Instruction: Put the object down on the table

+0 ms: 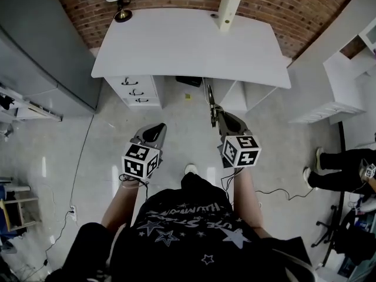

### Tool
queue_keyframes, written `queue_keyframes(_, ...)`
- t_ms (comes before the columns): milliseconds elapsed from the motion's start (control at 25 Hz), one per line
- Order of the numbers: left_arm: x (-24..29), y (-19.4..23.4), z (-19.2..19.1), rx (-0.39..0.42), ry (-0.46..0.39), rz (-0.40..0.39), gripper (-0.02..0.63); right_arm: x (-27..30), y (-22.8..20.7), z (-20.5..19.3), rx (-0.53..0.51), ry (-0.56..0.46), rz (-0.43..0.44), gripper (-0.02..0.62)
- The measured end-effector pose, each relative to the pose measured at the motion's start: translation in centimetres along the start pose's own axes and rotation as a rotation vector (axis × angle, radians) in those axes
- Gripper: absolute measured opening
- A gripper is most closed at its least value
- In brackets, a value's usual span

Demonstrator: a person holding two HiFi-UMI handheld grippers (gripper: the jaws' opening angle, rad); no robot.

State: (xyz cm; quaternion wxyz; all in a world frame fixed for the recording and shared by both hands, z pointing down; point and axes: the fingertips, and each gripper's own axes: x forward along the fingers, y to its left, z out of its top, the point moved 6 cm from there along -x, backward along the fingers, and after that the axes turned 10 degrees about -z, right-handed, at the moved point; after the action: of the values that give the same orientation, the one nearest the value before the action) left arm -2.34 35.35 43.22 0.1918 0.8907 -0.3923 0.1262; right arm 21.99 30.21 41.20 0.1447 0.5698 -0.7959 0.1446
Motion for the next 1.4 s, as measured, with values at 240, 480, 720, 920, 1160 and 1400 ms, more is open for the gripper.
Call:
queue_keyframes(240, 4.5, 0.6, 3.9, -0.024, -0.025, 0.050, 0.021, 4.9, -4.1, 3.0, -0.020, 0.009, 0.055, 0.011)
queue_keyframes(480, 5.9, 1.8, 4.0, -0.067, -0.016, 0.121, 0.021, 8.4, -6.4, 3.6, -0.012, 0.021, 0.085, 0.011)
queue_keyframes(720, 6.5, 4.8, 3.9, -0.092, -0.027, 0.160, 0.020, 11.7, -6.4, 3.5, -0.033, 0.040, 0.101, 0.011)
queue_keyframes(920, 8.9, 8.4, 5.7, -0.065, -0.046, 0.141, 0.021, 14.7, -7.3, 4.9, -0.085, 0.038, 0.071, 0.011)
queue_keyframes(1160, 13.7, 14.7, 9.1, -0.047, -0.056, 0.107, 0.021, 20.6, -9.4, 8.1, -0.121, 0.038, 0.016, 0.011)
queue_keyframes(1400, 19.4, 22.0, 12.7, -0.043, -0.034, 0.065, 0.021, 28.6, -10.6, 11.6, -0.209, 0.065, -0.028, 0.011)
